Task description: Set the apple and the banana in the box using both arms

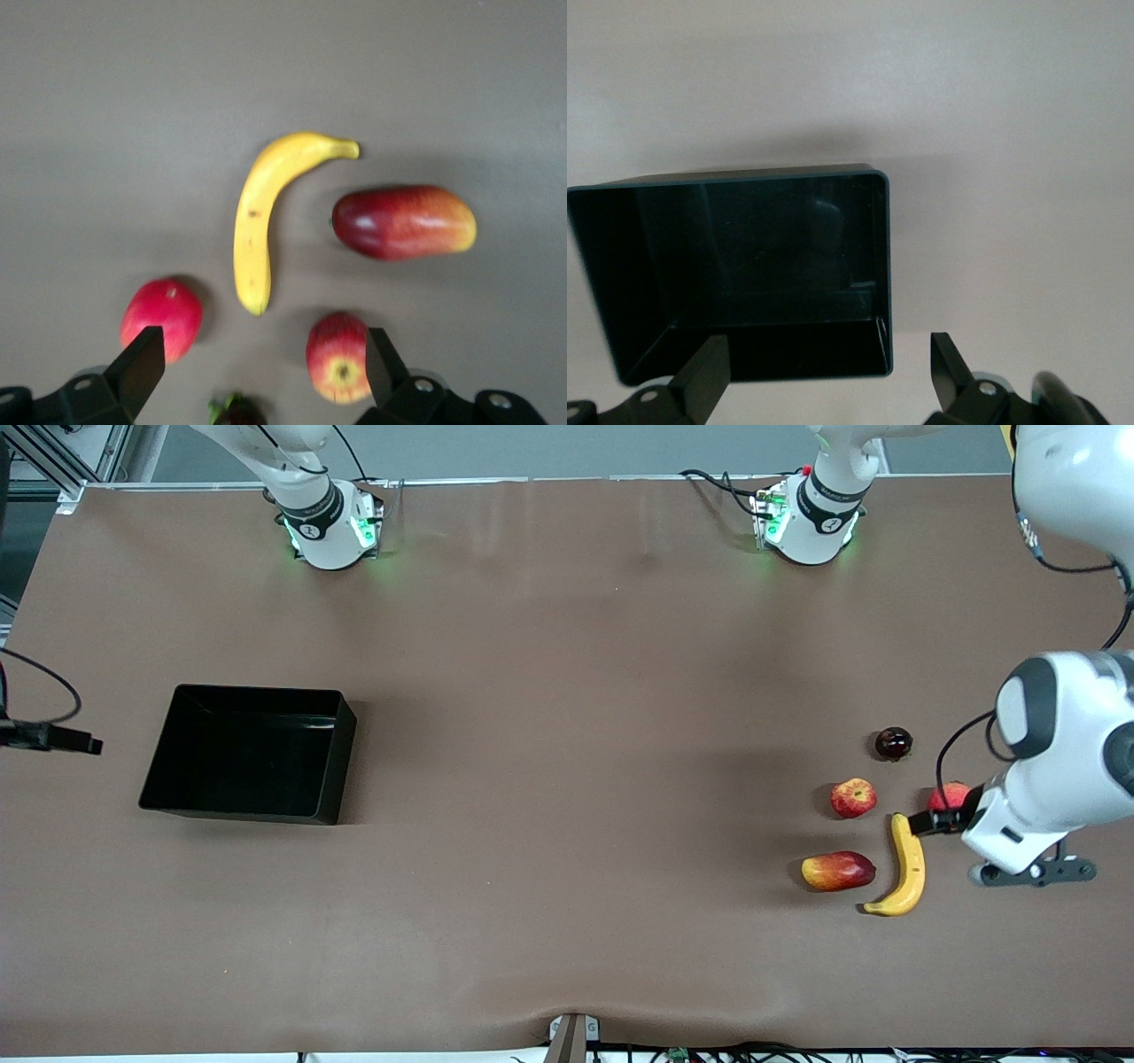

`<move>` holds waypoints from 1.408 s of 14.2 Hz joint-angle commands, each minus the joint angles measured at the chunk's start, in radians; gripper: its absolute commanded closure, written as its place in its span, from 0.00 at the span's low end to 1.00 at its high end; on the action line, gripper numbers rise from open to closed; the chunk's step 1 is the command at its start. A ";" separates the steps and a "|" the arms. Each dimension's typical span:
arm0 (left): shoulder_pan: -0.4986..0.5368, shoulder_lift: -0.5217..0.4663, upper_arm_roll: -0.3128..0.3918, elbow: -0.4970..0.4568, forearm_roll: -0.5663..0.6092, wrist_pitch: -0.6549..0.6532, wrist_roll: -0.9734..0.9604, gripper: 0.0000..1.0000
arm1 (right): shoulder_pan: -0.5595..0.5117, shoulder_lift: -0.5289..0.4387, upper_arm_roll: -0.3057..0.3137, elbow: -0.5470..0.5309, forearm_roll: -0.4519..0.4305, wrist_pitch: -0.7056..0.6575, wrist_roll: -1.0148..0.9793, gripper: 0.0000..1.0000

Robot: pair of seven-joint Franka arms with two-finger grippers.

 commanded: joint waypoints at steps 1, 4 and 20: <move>0.002 0.086 -0.001 0.049 0.040 0.084 0.041 0.00 | -0.046 0.069 0.014 0.007 0.003 0.054 -0.093 0.00; 0.002 0.155 -0.001 0.075 0.070 0.141 0.066 0.00 | -0.072 0.096 0.014 -0.090 0.001 0.200 -0.201 0.00; 0.025 0.142 -0.064 -0.011 0.028 0.122 0.074 0.00 | -0.111 0.091 0.019 -0.333 0.015 0.438 -0.235 1.00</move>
